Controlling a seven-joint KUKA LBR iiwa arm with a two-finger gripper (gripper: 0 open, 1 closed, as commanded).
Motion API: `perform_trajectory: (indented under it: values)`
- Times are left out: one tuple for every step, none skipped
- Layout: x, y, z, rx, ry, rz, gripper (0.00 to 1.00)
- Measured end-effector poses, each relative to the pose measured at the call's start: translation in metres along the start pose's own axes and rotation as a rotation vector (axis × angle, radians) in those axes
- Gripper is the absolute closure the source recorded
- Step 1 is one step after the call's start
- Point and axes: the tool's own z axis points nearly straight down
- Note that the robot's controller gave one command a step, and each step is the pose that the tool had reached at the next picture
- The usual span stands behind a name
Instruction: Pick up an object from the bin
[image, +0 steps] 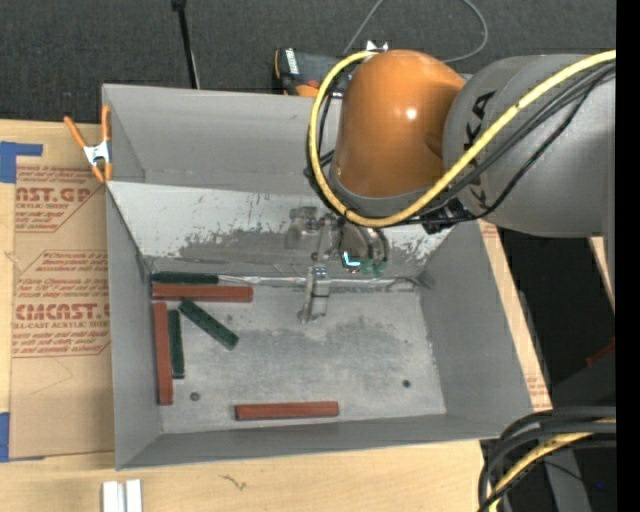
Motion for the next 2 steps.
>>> perform_trajectory:
  values:
    - [0.025, 0.038, 0.115, 0.0, 0.002, 0.011, 0.0]
    - [0.004, 0.117, 0.171, -0.002, -0.008, -0.343, 0.0]
